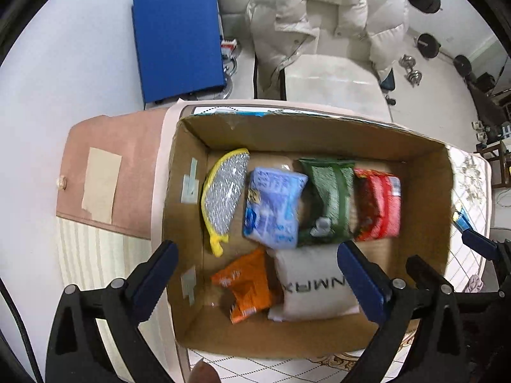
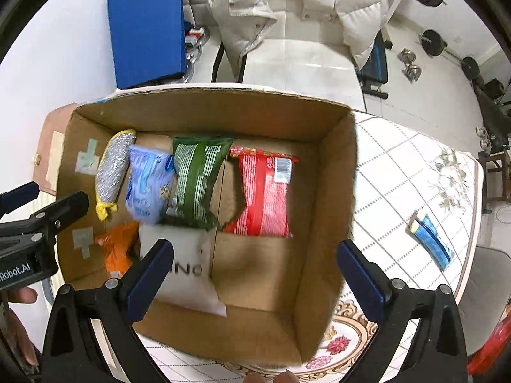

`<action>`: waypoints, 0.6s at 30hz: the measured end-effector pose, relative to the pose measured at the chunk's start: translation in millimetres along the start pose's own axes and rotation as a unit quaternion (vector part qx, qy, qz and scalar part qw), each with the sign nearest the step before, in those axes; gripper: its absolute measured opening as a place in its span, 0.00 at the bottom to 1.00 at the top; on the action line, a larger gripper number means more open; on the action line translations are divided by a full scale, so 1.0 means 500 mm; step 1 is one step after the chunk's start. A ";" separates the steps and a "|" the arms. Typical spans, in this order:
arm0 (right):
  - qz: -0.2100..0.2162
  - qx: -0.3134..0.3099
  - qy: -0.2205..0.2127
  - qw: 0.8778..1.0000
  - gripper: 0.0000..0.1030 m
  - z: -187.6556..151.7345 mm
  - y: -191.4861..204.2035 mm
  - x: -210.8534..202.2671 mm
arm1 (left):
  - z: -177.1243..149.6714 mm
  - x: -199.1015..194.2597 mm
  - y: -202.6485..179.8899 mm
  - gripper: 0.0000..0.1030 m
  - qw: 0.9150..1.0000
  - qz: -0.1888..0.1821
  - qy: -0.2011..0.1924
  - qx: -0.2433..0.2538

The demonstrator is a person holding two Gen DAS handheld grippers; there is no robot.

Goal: Organize soft objects
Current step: 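Place the sponge and red bag into the box and open both tools, then grasp the blue tube packet with the left tool while the right tool grasps the lilac cloth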

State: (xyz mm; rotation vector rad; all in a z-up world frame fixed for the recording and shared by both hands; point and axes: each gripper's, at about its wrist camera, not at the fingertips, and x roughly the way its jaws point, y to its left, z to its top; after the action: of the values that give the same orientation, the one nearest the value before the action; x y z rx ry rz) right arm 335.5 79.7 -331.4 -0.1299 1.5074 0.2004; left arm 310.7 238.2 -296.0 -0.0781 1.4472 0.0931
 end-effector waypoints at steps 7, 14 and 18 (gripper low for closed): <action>0.005 0.008 -0.050 0.999 1.00 -0.097 -0.012 -0.085 | -0.098 -0.100 -0.012 0.99 0.998 0.022 -0.065 -0.008; -0.002 0.005 -0.105 0.994 1.00 -0.190 -0.012 -0.193 | -0.184 -0.196 -0.026 0.99 0.993 0.028 -0.114 -0.010; -0.001 0.002 -0.132 0.991 1.00 -0.247 -0.013 -0.261 | -0.231 -0.258 -0.036 0.99 0.990 0.023 -0.141 -0.011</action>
State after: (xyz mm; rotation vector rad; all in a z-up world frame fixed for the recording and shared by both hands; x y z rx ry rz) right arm 209.6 41.1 -209.2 -0.0973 1.2445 0.2035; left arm 183.2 205.8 -182.0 -0.0474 1.1660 0.1516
